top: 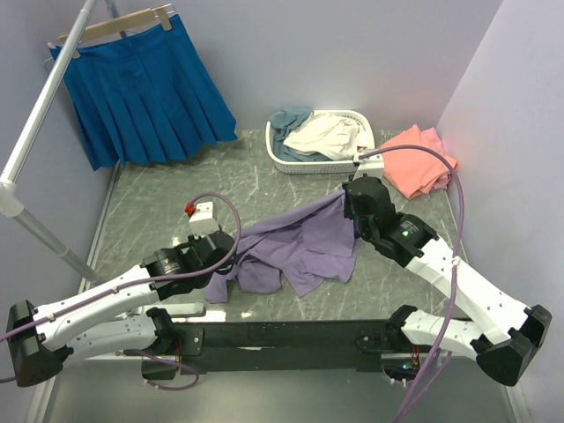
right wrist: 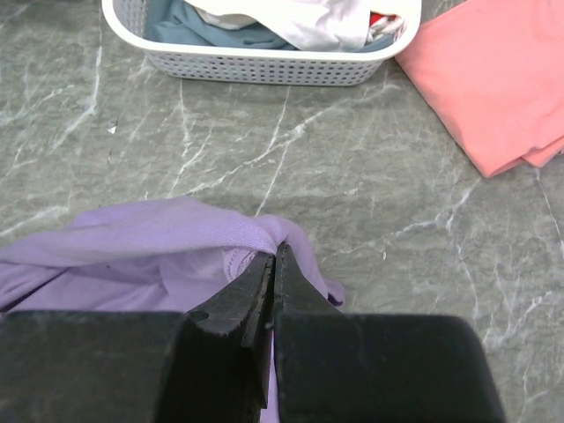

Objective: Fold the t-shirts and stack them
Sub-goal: Flatten the tshirt out

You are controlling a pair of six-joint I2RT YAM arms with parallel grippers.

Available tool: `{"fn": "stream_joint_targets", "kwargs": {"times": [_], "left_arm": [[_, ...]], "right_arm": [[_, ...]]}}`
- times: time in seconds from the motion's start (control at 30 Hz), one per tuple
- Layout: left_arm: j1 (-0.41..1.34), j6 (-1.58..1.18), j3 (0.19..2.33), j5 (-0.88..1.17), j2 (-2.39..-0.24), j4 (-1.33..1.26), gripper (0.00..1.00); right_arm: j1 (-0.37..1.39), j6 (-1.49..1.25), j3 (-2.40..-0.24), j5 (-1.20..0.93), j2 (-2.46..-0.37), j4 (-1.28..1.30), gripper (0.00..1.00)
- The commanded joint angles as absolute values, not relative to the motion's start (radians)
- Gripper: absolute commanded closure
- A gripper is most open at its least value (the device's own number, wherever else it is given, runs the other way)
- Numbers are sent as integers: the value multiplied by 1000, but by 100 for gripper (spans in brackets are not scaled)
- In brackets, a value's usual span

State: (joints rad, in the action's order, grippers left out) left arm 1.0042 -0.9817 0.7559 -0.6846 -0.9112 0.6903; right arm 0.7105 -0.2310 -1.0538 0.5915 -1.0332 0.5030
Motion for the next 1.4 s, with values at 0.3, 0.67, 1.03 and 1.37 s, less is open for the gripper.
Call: {"fn": "stream_joint_targets", "kwargs": {"times": [0.3, 0.67, 1.03, 1.37], "left_arm": [[1000, -963, 672, -629, -1028, 560, 70], [1002, -1043, 676, -713, -1170, 554, 69], [1002, -1184, 715, -882, -1210, 679, 59], [1002, -1178, 718, -873, -1269, 666, 59]], "right_arm": [[703, -242, -1039, 588, -1034, 474, 94], [704, -239, -1031, 569, -1055, 451, 91], [696, -241, -1017, 540, -1083, 433, 88], [690, -241, -1020, 525, -1095, 425, 86]]}}
